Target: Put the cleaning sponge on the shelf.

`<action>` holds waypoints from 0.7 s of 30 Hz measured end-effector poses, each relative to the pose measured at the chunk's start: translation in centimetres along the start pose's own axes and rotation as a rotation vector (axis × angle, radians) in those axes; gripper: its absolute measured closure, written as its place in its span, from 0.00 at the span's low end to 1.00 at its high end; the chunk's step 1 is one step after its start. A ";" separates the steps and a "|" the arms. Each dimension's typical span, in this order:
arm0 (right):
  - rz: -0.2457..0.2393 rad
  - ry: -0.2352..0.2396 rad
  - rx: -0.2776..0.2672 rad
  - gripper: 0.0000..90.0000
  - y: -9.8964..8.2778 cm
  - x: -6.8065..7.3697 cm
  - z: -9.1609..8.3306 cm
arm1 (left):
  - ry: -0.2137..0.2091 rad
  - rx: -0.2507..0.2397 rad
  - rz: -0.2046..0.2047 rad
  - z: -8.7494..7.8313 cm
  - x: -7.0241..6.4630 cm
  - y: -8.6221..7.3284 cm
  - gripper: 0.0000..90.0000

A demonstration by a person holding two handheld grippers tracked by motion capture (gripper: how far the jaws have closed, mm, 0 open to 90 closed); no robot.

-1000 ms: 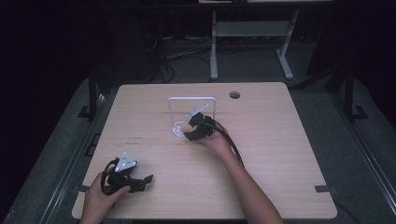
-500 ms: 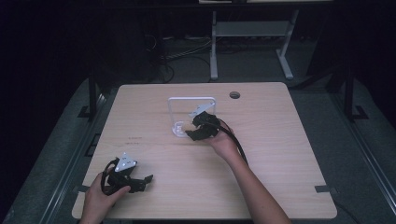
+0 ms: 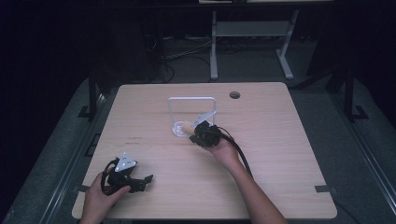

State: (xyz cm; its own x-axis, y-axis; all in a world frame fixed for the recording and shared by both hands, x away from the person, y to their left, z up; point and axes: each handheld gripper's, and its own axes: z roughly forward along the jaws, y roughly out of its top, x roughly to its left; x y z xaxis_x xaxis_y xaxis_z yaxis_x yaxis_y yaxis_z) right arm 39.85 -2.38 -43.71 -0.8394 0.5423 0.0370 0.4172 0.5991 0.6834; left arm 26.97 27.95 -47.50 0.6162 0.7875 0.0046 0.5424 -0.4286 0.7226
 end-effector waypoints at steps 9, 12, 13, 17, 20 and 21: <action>0.033 -0.004 0.031 1.00 -1.0 -0.7 1.4 | 0.000 0.000 0.000 0.0 0.0 0.0 0.14; 0.047 -0.019 0.028 1.00 -1.1 -1.2 1.3 | 0.000 0.000 0.000 0.0 0.0 0.0 0.14; 0.051 -0.023 0.028 1.00 -1.2 -1.3 1.2 | 0.000 0.000 0.000 0.0 0.0 0.0 0.14; 0.065 -0.046 0.022 1.00 -1.4 -2.1 0.7 | 0.000 0.000 0.000 0.0 0.0 0.0 0.14; 0.069 -0.056 0.027 1.00 -1.5 -2.3 0.6 | 0.000 0.000 0.000 0.0 0.0 0.0 0.14; 0.067 -0.059 0.028 1.00 -1.5 -2.5 0.6 | 0.000 0.000 0.000 0.0 0.0 0.0 0.14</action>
State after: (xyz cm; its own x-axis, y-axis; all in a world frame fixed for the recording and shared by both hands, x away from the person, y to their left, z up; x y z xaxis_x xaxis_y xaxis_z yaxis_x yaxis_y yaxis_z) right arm 41.48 -4.28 -45.26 -0.7877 0.6149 0.0387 0.4822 0.5763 0.6599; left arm 26.97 27.95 -47.50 0.6163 0.7875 0.0044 0.5424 -0.4285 0.7226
